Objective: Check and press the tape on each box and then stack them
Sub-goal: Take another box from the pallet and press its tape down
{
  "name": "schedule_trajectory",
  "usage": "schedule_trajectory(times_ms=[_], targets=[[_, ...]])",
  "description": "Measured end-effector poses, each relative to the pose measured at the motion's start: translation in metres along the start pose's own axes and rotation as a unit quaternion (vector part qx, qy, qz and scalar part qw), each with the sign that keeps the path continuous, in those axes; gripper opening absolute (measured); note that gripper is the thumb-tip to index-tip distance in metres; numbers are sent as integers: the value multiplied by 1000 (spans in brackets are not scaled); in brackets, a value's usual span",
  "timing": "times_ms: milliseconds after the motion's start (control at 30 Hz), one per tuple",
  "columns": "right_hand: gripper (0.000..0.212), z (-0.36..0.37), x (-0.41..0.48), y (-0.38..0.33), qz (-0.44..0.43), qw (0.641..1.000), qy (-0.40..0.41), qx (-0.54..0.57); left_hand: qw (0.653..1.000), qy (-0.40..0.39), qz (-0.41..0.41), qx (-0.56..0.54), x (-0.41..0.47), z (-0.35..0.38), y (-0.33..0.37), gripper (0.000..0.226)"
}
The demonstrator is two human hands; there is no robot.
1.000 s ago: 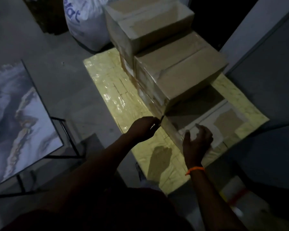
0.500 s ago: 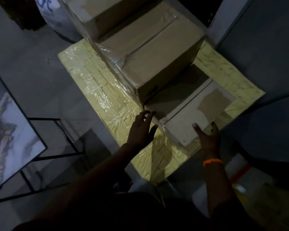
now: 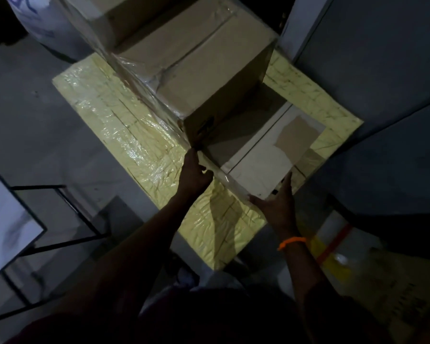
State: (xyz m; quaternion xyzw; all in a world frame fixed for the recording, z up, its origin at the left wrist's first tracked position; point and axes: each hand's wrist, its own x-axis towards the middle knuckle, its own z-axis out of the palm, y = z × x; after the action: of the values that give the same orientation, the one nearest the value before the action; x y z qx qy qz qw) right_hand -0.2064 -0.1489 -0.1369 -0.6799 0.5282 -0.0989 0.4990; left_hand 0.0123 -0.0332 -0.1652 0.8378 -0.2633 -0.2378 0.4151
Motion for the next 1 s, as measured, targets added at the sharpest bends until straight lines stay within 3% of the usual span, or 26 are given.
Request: schedule_trajectory(times_ms=[100, 167, 267, 367, 533, 633, 733, 867, 1000], targets=[[114, -35, 6, 15, -2, 1000, -2, 4, 998, -35, -43, -26, -1, -10, 10, 64], [95, -62, 8, 23, 0, 999, -6, 33, 996, -81, -22, 12, -9, -9, 17, 47], [72, -91, 16, 21, 59, 994, -54, 72, 994, -97, -38, 21, -19, 5, 24, 26], [51, -98, 26, 17, 118, 981, -46, 145, 993, -79, -88, 9, -10, 9, 37, 49], [50, -69, 41, -4, 87, 974, 1, 208, 973, -206, -51, 92, 21, 14, 47, 71], [54, -49, 35, -1, 68, 977, 33, 199, 974, -204, -56, 75, 16, 8, 47, 84], [54, -42, 0, 15, 88, 970, 55, 220, 981, -189, -36, 16, -14, -8, 40, 81], [55, -31, -68, 28, 103, 964, 93, 227, 966, -234, -37, -106, -62, -34, 25, 75], [52, -4, -142, 22, 95, 962, 115, 229, 956, -249, -63, -144, -112, -79, 2, 66]])
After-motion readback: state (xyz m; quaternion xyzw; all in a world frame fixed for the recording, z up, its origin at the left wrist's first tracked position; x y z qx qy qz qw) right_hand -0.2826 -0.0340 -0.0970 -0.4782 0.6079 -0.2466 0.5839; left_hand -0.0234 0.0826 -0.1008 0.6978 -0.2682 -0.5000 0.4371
